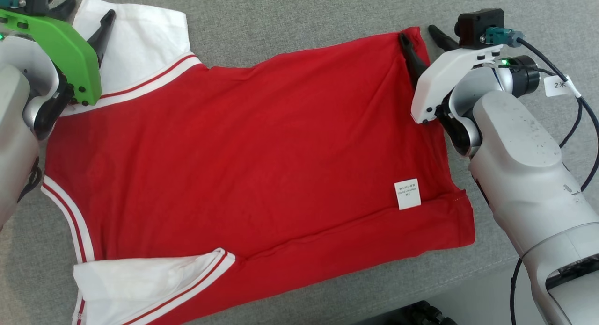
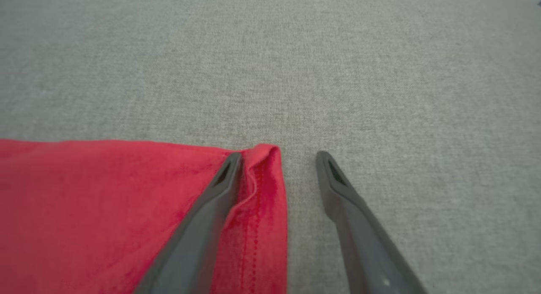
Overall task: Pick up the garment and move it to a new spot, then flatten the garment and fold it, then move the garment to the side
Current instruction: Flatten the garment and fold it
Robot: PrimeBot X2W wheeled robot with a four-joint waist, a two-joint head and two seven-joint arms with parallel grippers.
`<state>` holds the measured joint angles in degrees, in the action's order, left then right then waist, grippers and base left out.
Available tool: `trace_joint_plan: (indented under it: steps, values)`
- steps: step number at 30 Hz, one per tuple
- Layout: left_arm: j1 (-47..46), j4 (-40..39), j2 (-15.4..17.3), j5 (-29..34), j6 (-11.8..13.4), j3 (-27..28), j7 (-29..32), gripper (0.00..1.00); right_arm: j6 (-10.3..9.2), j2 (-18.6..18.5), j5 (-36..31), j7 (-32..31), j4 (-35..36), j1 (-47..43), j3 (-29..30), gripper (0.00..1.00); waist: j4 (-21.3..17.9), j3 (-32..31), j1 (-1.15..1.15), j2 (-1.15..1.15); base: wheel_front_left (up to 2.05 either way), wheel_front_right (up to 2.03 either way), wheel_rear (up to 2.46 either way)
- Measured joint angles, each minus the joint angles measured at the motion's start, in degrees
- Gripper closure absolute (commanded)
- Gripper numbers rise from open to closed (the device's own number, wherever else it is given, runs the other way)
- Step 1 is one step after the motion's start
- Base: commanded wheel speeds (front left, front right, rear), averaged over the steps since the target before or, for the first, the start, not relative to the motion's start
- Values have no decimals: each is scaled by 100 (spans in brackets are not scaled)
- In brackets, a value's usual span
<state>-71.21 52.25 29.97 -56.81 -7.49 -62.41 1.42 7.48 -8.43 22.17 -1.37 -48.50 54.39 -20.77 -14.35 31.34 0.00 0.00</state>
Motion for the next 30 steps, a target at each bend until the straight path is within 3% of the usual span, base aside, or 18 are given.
trace_joint_plan:
  steps: [2, 11, 22, 26, 30]
  values:
    - [-27, 66, -3, -65, -1, -46, -43, 100, 1, -9, 122, -16, -5, 18, -86, 100, 12, -3, 0, 0, 0, 0, 0]
    - [-129, 167, -69, -389, -1, -107, -624, 100, 11, -244, 381, 297, -20, 57, -279, 100, 154, -111, 0, 0, 0, 0, 0]
    - [32, -472, -97, -716, -1, -124, -1549, 100, 8, -616, 595, 1002, 2, -253, -344, 100, 497, -532, 0, 0, 0, 0, 0]
    - [382, -936, -77, -733, -1, 40, -1622, 100, 8, -782, 681, 1227, 122, -483, -381, 100, 652, -701, 0, 0, 0, 0, 0]
    - [900, -1612, -33, -457, 7, 730, -1646, 100, 7, -966, 800, 1383, 290, -814, -387, 100, 804, -882, 0, 0, 0, 0, 0]
